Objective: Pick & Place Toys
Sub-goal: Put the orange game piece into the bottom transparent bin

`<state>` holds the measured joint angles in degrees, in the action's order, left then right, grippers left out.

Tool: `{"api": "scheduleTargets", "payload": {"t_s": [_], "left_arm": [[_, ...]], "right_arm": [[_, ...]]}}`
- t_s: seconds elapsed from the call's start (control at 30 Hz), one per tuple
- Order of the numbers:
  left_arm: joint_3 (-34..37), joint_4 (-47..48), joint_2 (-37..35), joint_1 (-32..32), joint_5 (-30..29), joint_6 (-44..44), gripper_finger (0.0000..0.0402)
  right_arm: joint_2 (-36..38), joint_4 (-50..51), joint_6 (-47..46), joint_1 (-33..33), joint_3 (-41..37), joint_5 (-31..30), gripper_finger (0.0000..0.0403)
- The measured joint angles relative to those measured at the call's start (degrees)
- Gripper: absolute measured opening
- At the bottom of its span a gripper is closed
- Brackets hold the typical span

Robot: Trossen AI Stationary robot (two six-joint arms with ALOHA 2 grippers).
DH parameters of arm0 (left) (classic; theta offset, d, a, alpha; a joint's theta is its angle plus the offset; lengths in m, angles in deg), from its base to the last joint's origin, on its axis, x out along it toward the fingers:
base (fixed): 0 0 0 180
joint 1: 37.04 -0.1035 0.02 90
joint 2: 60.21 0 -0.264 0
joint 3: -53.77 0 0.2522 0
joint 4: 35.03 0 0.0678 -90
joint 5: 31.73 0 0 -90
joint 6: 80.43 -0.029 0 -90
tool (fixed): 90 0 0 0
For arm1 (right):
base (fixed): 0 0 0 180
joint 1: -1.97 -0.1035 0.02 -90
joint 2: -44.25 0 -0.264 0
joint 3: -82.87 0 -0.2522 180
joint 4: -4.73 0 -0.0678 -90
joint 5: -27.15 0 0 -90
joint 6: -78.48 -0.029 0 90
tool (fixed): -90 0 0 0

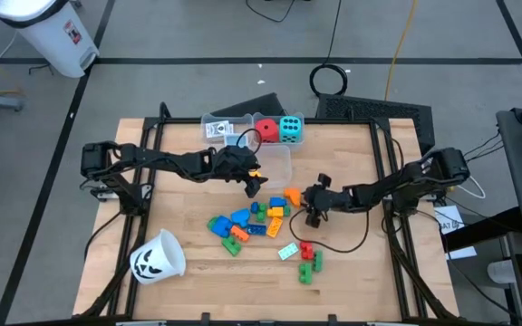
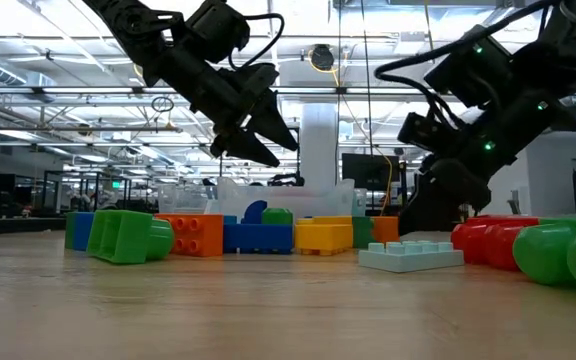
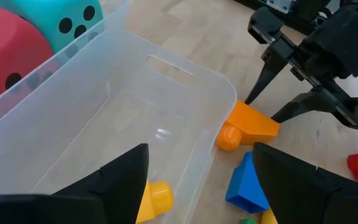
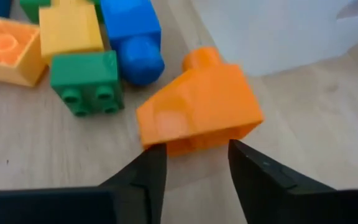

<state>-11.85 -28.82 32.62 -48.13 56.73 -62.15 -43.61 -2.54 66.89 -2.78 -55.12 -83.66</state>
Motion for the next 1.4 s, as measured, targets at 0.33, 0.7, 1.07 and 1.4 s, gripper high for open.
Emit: {"api": "scheduleTargets", "payload": {"t_s": [0.33, 0.7, 1.07, 1.4], "left_arm": [[0.0, -0.02, 0.0, 0.0, -0.02, -0.13, 0.0292], [0.0, -0.04, 0.0, -0.01, -0.03, -0.09, 0.0292], [0.02, -0.02, 0.0, 0.0, 0.01, -0.04, 0.0292], [0.02, 0.0, 0.0, 0.0, 0.02, -0.07, 0.0292]], "right_arm": [[-0.25, -9.1, 4.66, 3.45, 0.0, 6.13, 0.0116], [-2.1, -11.45, 3.08, 4.78, 0.02, 6.1, 0.0099], [-2.48, -16.43, -0.81, 1.29, -5.12, 6.02, 0.0093], [6.89, -15.22, -1.1, -1.05, -10.82, 6.07, 0.006]]}}
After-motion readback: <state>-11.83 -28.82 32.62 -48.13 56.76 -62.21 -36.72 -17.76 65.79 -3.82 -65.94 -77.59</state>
